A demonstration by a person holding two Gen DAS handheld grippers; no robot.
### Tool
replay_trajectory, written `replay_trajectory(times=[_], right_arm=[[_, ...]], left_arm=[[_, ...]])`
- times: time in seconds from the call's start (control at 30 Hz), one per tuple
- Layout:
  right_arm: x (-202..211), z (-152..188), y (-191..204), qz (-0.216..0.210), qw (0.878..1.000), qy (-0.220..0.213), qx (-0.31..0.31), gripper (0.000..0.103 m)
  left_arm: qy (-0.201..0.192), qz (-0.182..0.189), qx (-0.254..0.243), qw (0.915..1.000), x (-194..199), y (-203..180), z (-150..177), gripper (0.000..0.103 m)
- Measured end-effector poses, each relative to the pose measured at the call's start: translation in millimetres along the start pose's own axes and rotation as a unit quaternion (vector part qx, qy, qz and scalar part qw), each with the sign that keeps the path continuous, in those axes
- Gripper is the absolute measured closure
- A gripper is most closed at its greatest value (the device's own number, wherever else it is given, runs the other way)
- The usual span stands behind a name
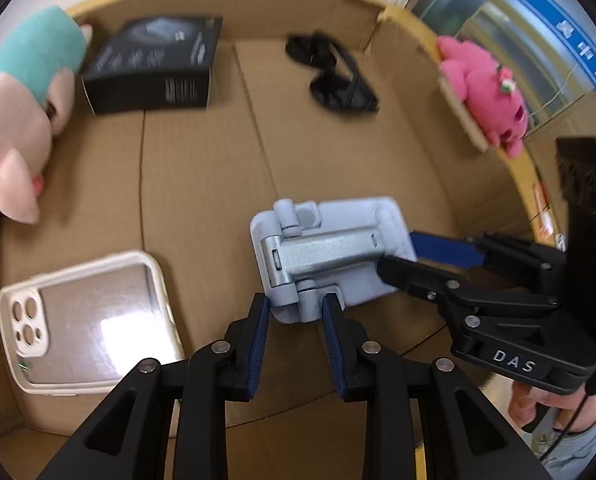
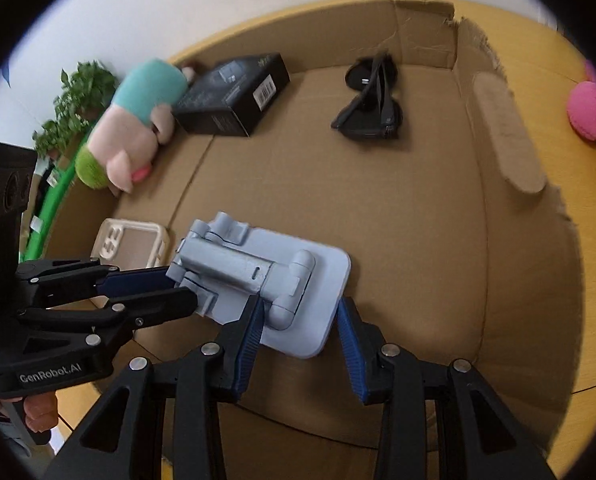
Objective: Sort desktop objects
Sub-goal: 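Open the left gripper to drop the phone stand into the box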
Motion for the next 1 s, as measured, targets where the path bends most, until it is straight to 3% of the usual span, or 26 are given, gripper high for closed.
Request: replay_trajectory(times=[0.13,0.27,0.3,0.33,0.37,0.4,0.5,0.6,0.7,0.8,0.87,0.93,1.0], right_arm=[[-1,0,5,0.026,1.0,0.005,0.012,0.066],[16,-2,4,0.032,0.999,-0.036,-0.003,0.063],[26,-2,6,0.041,0.997,-0.058,-0.001,0.053],[41,-3,10,0.057,0.994,-0.087,0.007,0.045],[55,-3,15,0.077,0.99,-0.115,0.017,0.028],[66,-3,19,0.094,0.986,-0.138,0.023,0.022],[98,9,41,0.12,0.967,-0.219,0.039,0.02],[97,24,60,0.139,0.956,-0.252,0.058,0.02],[81,36,68,0.131,0.955,-0.261,0.047,0.02],[77,48,77,0.148,0.94,-0.302,0.058,0.02],[81,59,78,0.166,0.928,-0.327,0.058,0.02],[74,64,72,0.168,0.931,-0.32,0.045,0.02],[76,68,73,0.168,0.925,-0.337,0.051,0.019]], left_arm=[[-0.009,0.004,0.003,0.9999,4,-1,2,0.075],[-0.072,-0.003,-0.009,0.9974,35,-1,7,0.073],[-0.104,-0.009,-0.012,0.9945,50,0,11,0.063],[-0.124,-0.017,-0.015,0.992,60,3,13,0.047],[-0.163,-0.037,-0.018,0.9857,78,6,19,0.039],[-0.196,-0.055,-0.019,0.9788,91,10,22,0.03],[-0.282,-0.097,-0.016,0.9544,124,29,44,0.021],[-0.338,-0.128,0.006,0.9325,134,63,67,0.02],[-0.371,-0.143,0.031,0.917,133,93,83,0.02],[-0.403,-0.148,0.049,0.9016,133,112,95,0.02],[-0.417,-0.16,0.03,0.8942,130,109,99,0.02],[-0.417,-0.19,0.012,0.8889,126,103,98,0.02],[-0.42,-0.202,0.003,0.885,123,100,100,0.017]])
Point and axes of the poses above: each gripper's, at about its wrist camera, not at the fingertips, and x roughly against the way its jaws point, y to its left, z to its underside, the point moved 5 cm from there along -x, roughly the way its jaws point, and after that the axes turned 5 degrees about -y, right-handed, at the moved point
